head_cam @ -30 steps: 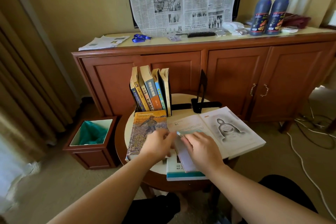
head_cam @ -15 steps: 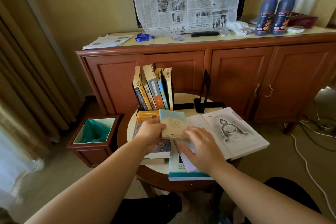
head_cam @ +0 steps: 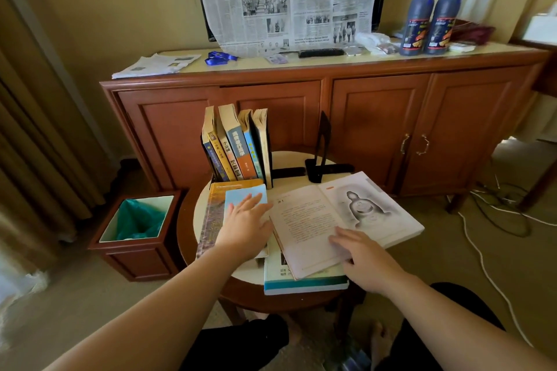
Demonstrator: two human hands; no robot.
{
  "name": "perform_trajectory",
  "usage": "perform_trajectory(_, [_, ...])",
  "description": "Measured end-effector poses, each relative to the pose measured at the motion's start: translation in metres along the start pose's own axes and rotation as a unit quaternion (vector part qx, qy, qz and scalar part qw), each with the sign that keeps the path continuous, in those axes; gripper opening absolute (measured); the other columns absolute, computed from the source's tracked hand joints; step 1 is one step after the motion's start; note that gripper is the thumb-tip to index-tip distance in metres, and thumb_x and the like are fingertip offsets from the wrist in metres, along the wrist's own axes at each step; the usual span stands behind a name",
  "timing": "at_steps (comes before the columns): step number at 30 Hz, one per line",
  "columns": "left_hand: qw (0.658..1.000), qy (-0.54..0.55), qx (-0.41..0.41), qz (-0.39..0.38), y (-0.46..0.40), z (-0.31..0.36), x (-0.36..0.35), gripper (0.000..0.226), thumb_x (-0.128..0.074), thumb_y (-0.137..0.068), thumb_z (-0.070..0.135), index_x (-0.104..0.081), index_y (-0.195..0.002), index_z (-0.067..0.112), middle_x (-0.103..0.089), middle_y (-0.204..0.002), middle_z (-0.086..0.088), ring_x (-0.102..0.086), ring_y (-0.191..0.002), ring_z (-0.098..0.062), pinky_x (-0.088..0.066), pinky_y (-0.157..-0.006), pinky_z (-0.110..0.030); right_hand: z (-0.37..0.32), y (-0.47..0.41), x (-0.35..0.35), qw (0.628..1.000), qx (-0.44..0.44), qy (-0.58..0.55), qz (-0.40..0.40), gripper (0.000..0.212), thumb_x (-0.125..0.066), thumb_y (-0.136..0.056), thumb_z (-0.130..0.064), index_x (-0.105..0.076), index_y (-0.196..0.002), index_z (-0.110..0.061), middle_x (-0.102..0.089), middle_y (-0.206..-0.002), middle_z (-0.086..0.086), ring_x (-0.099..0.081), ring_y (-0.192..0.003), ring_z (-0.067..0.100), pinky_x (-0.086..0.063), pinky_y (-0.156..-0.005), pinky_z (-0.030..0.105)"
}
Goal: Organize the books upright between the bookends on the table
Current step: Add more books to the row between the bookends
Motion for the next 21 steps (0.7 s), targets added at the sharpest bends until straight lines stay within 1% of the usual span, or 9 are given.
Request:
perform_trajectory(3, [0.999, -0.025, 0.005, -0.023, -0.001, 0.011, -0.02, 0.056, -0.05, -0.105, 0.05, -0.038, -0.159, 0.04, -0.018, -0.174, 0.006, -0.007, -0.162, -0.019, 0.009, -0.127, -0.049, -0.002, 0.002, 0.004, 1.0, 0.007, 0.001, 0.007, 0.063, -0.061, -0.102, -0.027, -0.038, -0.159, -0.039, -0.02, -0.17, -0.018, -0.017, -0.157, 0.012, -0.022, -0.127, 0.041])
perform_trajectory(5, [0.999, -0.044, 0.009, -0.02, 0.0, 0.01, -0.026, 0.058, -0.049, -0.104, 0.056, -0.038, -0.159, 0.04, -0.016, -0.174, 0.007, -0.007, -0.162, -0.021, 0.011, -0.125, -0.047, 0.0, 0.003, 0.005, 1.0, 0.01, 0.004, 0.003, 0.062, -0.061, -0.102, -0.024, -0.039, -0.158, -0.04, -0.021, -0.169, -0.018, -0.019, -0.156, 0.012, -0.024, -0.126, 0.041])
perform_trajectory(7, [0.999, -0.05, 0.005, -0.012, 0.0, 0.008, -0.027, 0.058, -0.049, -0.104, 0.058, -0.039, -0.159, 0.041, -0.016, -0.174, 0.007, -0.009, -0.161, -0.021, 0.007, -0.129, -0.049, 0.003, 0.005, 0.009, 1.0, 0.009, 0.018, 0.013, 0.061, -0.06, -0.103, -0.021, -0.04, -0.158, -0.04, -0.024, -0.169, -0.017, -0.021, -0.156, 0.011, -0.024, -0.126, 0.039])
perform_trajectory(10, [0.999, -0.035, -0.001, -0.002, -0.001, 0.007, -0.025, 0.059, -0.048, -0.104, 0.058, -0.037, -0.159, 0.039, -0.023, -0.172, 0.007, -0.016, -0.16, -0.021, 0.0, -0.131, -0.049, 0.008, 0.009, 0.014, 0.999, -0.001, 0.022, 0.045, 0.055, -0.056, -0.107, -0.025, -0.04, -0.158, -0.036, -0.03, -0.167, -0.014, -0.026, -0.153, 0.009, -0.025, -0.124, 0.035])
perform_trajectory(13, [0.999, -0.017, 0.015, 0.023, -0.003, 0.008, -0.02, 0.06, -0.047, -0.104, 0.059, -0.038, -0.158, 0.034, -0.036, -0.166, 0.006, -0.029, -0.155, -0.021, -0.011, -0.131, -0.051, 0.015, 0.014, 0.016, 0.996, -0.024, -0.029, 0.082, 0.05, -0.048, -0.11, -0.031, -0.039, -0.159, -0.034, -0.039, -0.163, -0.012, -0.036, -0.149, 0.011, -0.034, -0.12, 0.033])
perform_trajectory(15, [0.999, -0.003, 0.021, 0.041, -0.004, 0.01, -0.018, 0.058, -0.044, -0.104, 0.06, -0.042, -0.154, 0.032, -0.046, -0.159, 0.003, -0.037, -0.15, -0.023, -0.018, -0.129, -0.052, 0.02, 0.017, 0.021, 0.989, -0.043, -0.072, 0.117, 0.047, -0.045, -0.11, -0.037, -0.042, -0.157, -0.031, -0.05, -0.155, -0.011, -0.048, -0.139, 0.011, -0.045, -0.113, 0.034])
perform_trajectory(17, [0.998, 0.001, 0.021, 0.052, -0.004, 0.014, -0.017, 0.056, -0.039, -0.105, 0.061, -0.045, -0.15, 0.03, -0.051, -0.155, 0.0, -0.039, -0.148, -0.025, -0.018, -0.128, -0.055, 0.023, 0.02, 0.026, 0.979, -0.061, -0.12, 0.153, 0.043, -0.045, -0.11, -0.041, -0.05, -0.151, -0.028, -0.062, -0.138, -0.01, -0.059, -0.119, 0.007, -0.054, -0.098, 0.03])
perform_trajectory(19, [0.998, -0.022, 0.018, 0.056, -0.005, 0.018, -0.018, 0.06, -0.037, -0.105, 0.063, -0.044, -0.153, 0.028, -0.044, -0.16, -0.002, -0.027, -0.155, -0.026, -0.01, -0.129, -0.057, 0.024, 0.021, 0.031, 0.965, -0.07, -0.164, 0.195, 0.034, -0.046, -0.109, -0.044, -0.059, -0.137, -0.03, -0.068, -0.118, -0.011, -0.064, -0.098, 0.004, -0.059, -0.084, 0.028])
perform_trajectory(21, [0.996, -0.075, 0.008, 0.044, -0.006, 0.023, -0.022, 0.063, -0.042, -0.103, 0.063, -0.043, -0.155, 0.028, -0.034, -0.167, -0.002, -0.011, -0.161, -0.027, 0.0, -0.128, -0.059, 0.03, 0.02, 0.036, 0.947, -0.084, -0.205, 0.233, 0.025, -0.048, -0.108, -0.044, -0.06, -0.124, -0.029, -0.069, -0.109, -0.008, -0.064, -0.09, 0.007, -0.062, -0.076, 0.031])
Point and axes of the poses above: each hand's wrist, its own y-axis away from the middle knuckle, its own x-axis out of the back of the hand, z = x × y, the point moved 9 cm from there along -y, towards the middle knuckle
